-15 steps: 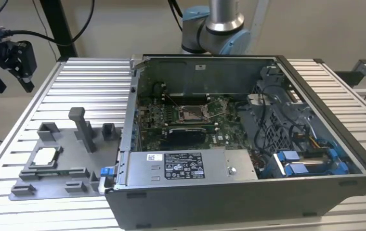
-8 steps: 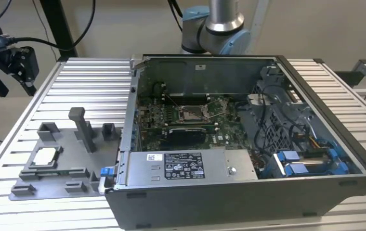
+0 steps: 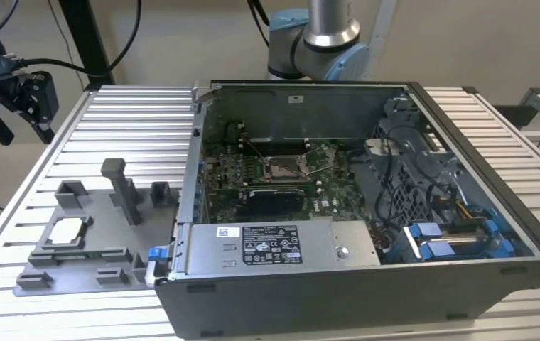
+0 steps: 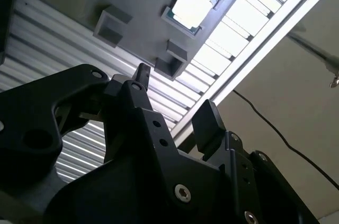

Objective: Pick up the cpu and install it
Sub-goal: 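Pick up the cpu and move it towards the insertion slot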

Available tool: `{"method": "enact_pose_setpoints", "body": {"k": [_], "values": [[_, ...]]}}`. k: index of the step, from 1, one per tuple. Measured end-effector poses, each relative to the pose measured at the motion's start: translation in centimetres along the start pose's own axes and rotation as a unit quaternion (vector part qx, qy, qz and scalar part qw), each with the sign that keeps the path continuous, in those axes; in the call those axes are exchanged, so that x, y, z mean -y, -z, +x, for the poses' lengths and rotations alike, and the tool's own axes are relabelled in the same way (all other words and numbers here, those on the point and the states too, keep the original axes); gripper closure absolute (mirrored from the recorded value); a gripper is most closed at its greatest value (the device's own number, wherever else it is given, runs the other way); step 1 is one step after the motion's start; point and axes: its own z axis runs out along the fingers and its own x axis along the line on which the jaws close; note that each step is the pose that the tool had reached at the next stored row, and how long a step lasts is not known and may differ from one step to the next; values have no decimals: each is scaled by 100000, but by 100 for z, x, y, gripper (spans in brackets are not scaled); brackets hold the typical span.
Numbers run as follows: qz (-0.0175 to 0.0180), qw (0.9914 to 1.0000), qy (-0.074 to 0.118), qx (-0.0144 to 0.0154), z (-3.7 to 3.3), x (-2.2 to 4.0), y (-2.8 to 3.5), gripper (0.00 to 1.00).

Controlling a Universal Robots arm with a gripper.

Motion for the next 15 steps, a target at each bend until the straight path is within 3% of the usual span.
{"method": "enact_pose_setpoints", "body": {"k": [9, 10, 15], "values": [[-3, 100000, 2, 1, 0, 0, -1, 100], [-4, 100000, 0, 3, 0, 0, -2, 0], [-3, 100000, 1, 2, 0, 0, -2, 0]]}}
